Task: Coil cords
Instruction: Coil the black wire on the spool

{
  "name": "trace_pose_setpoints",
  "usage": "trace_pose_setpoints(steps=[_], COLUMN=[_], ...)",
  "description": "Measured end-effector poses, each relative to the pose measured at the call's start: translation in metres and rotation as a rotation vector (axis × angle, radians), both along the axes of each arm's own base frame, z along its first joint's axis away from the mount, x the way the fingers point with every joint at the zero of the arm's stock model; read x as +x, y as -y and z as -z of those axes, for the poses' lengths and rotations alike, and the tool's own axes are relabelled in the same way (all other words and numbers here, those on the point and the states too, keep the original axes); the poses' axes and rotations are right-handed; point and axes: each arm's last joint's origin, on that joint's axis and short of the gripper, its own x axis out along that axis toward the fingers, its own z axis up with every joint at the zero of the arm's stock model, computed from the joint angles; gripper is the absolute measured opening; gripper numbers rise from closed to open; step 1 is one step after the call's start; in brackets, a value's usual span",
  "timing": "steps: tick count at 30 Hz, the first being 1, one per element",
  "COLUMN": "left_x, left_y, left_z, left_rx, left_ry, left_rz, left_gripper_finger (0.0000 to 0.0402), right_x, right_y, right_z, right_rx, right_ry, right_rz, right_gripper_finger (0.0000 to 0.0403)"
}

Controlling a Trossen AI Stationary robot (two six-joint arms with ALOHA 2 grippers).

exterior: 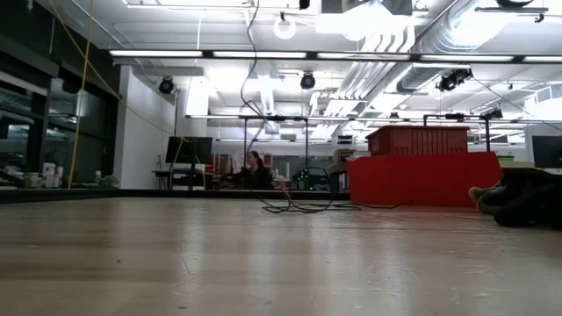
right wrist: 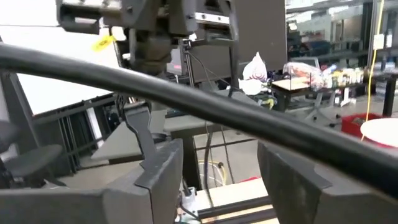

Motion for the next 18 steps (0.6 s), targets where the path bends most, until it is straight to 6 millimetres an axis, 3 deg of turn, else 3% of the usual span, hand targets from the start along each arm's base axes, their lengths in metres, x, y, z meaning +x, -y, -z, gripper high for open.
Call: trace_pose_setpoints(steps=[18], left_x=[0.028], left_y=[0.004], left_z=[0.003], left_rx=[-0.003], left_ry=[0.078], left_rz=[-0.014], left_gripper_finger=[0.0000], right_x=[0.001], right_y=[0.000], right_z=[0.002], right_rx=[-0.046], right_ry=[-0.021], right_rz=[0.003], right_gripper_finger=[0.0201])
